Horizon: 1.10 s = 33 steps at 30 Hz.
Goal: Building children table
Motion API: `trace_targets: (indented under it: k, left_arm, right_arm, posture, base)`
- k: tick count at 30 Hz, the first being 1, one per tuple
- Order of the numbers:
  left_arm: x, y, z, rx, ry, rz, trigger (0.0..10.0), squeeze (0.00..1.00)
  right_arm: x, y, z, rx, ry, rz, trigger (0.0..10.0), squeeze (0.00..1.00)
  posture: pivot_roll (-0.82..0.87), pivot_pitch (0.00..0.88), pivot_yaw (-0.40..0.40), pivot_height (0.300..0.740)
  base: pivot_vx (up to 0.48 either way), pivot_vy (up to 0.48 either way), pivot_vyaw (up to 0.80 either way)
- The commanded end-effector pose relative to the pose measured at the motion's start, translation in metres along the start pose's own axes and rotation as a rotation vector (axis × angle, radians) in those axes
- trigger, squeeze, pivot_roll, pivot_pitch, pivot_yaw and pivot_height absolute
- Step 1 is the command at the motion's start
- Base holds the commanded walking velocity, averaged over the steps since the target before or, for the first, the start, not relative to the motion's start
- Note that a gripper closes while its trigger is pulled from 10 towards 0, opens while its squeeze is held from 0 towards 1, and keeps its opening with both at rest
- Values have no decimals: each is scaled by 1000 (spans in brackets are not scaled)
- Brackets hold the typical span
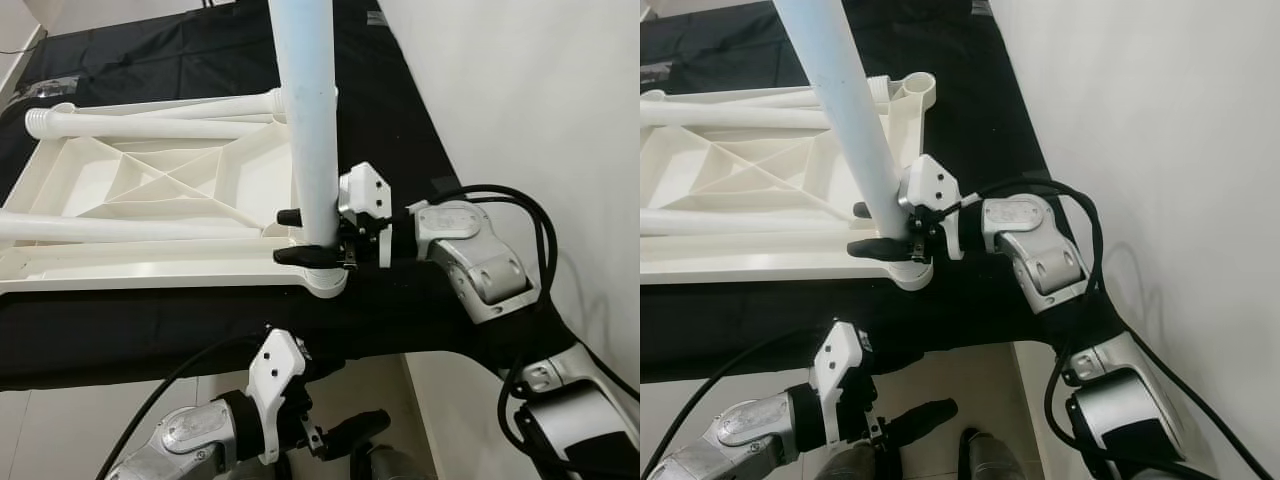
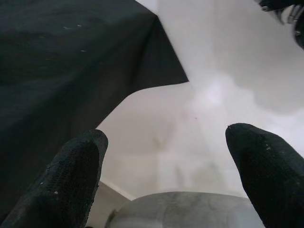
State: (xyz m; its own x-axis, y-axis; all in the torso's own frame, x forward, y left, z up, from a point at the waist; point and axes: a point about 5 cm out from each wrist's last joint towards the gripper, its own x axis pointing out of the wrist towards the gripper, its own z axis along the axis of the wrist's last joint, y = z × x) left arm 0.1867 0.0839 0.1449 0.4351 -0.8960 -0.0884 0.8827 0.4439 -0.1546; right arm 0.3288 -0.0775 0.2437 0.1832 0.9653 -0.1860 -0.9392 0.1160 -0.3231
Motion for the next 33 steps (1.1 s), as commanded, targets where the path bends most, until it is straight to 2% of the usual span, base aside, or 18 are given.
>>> trace_targets:
  k: [1,4,8,16,22,24,28,33]
  left_arm:
    - [-3,1,-1,-10,0,23,10000,0]
    - [-3,7,0,8,-2,59,10000,0]
    - [-2,8,-2,13,8,53,10000,0]
    - [-1,6,-3,13,14,47,10000,0]
    - [-2,6,-3,14,15,49,10000,0]
    - [-2,7,-3,16,17,47,10000,0]
    - [-2,9,-3,20,21,40,10000,0]
    - [-2,10,-3,25,25,41,10000,0]
  right_arm:
    - [3,12,-37,137,141,39,10000,0]
    - [3,9,-32,197,96,20,10000,0]
    - [3,4,-30,250,73,-15,10000,0]
    - [1,1,-36,259,77,-98,10000,0]
    - [-3,9,-40,235,56,-112,10000,0]
    - [-8,23,-44,182,32,-94,10000,0]
    - [-9,34,-50,160,26,-93,10000,0]
    - [-8,37,-54,155,58,-92,10000,0]
  posture:
    - [70,310,21,740]
    - [69,309,21,740]
    - [63,306,22,740]
    - [63,299,17,740]
    - [63,300,22,740]
    - [56,301,28,740]
    - [56,302,32,740]
    - [59,302,36,740]
  base:
    - [0,0,0]
    - [0,0,0]
    - [0,0,0]
    - [0,0,0]
    - [0,0,0]
    - [0,0,0]
    - [0,0,0]
    - [0,0,0]
